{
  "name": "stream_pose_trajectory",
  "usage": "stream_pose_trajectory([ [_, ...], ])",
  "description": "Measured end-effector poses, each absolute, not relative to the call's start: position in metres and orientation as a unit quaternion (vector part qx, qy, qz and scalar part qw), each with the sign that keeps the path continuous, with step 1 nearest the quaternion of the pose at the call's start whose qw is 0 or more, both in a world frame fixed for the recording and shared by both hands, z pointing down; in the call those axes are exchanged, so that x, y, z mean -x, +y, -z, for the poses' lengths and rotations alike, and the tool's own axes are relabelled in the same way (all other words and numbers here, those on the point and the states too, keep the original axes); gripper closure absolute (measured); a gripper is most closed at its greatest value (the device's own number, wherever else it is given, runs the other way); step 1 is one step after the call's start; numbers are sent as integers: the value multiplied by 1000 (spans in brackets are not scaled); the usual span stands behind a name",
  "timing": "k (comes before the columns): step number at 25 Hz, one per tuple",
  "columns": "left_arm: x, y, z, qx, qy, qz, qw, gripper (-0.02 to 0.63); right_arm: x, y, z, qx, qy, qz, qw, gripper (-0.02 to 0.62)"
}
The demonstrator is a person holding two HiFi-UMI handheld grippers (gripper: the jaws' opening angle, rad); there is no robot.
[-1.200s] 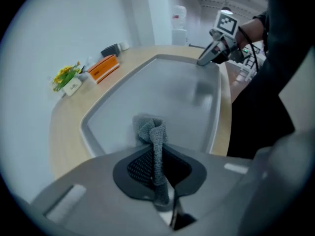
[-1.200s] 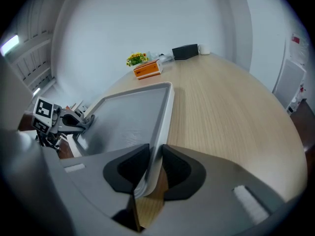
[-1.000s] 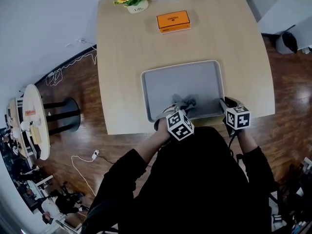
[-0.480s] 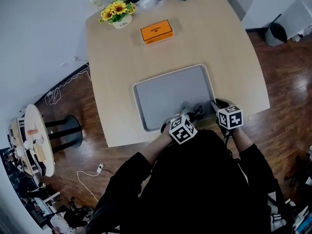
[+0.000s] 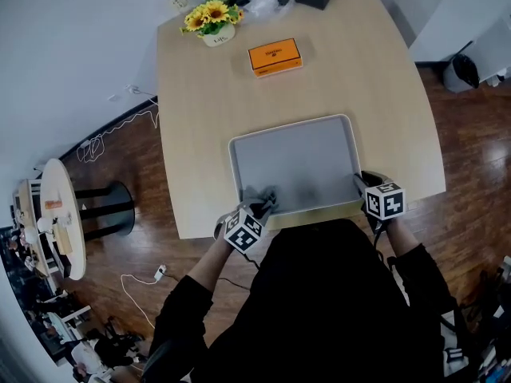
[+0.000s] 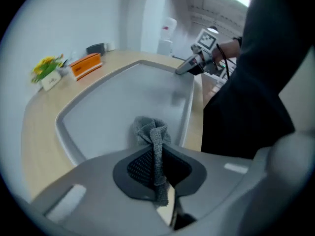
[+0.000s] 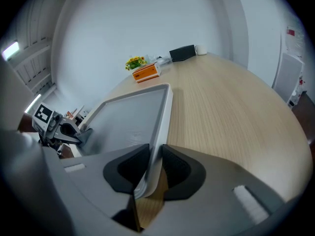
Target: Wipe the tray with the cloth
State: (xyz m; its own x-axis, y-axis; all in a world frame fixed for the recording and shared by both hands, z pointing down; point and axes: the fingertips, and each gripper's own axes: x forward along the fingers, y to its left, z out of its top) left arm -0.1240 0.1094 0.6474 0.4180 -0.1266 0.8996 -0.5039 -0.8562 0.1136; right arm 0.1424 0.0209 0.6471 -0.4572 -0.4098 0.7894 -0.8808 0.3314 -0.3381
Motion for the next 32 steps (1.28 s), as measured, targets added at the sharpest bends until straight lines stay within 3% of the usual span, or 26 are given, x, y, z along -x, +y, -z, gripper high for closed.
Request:
stream_pose_trajectory([
  [6,-27,96,-652,-849,-35,-525,42,601,-140,20,-647,-430,-759,-391,294,511],
  [11,-118,70,-644,-856,9,-515,38,601,-136,21,-647,-427,-762,-395,286,509],
  [17,-117,31,-651,-849,-27,-522,74,603,-137,19,-648,-421,-766,-401,276,508],
  [26,-83,-118,-643,-848,-174,-499,37,601,-136,20,-646,-407,-777,-393,277,500],
  [32,-90,-92,-642,-841,-189,-504,49,603,-140,23,-645,-401,-776,-404,272,500],
])
